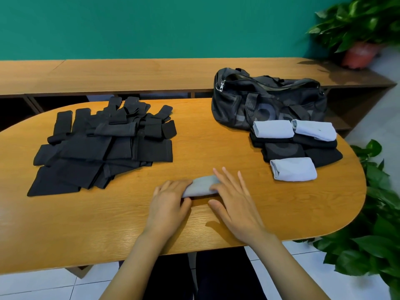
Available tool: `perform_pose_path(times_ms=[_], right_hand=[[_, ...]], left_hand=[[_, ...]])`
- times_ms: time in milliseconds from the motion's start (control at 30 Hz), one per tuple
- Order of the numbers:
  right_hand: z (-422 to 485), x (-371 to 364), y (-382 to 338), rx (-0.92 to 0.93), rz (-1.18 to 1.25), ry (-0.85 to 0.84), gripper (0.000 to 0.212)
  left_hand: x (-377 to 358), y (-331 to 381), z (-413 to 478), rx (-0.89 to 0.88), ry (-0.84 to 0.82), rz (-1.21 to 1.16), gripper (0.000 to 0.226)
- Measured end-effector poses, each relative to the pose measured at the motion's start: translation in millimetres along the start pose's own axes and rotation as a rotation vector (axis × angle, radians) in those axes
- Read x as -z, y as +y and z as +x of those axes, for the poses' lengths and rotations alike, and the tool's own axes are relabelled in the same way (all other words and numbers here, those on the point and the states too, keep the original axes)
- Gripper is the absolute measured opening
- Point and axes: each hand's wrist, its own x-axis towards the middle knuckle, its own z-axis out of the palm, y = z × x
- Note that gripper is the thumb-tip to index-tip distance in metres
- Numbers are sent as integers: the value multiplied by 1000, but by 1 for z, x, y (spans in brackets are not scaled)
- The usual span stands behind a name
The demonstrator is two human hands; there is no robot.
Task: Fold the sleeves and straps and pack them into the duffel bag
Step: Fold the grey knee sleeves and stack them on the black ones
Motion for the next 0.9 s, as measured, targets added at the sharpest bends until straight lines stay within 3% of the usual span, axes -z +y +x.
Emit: perform_pose_path(times_ms=[167,400,500,633,767,900], right_hand=[[-10,5,-3,129,-183,31,57],[-26,39,28,-92,-334,58,68],[-43,64,59,-246,-367,152,69],[-75,95,115,-456,-418,209,77],[-107,107,169,-618,-398,170,85],[-122,108,205,-627,-347,88,84]], left_hand=[[0,24,7,-30,56,68,35],[-8,86,32,-207,69,67,53],[-19,126,42,-209,-10,-20,68],[-51,171,60,-202,-166,-50,62],[-91,195,73,-328,-340,68,62],[-113,197,76,-385,-421,194,67]])
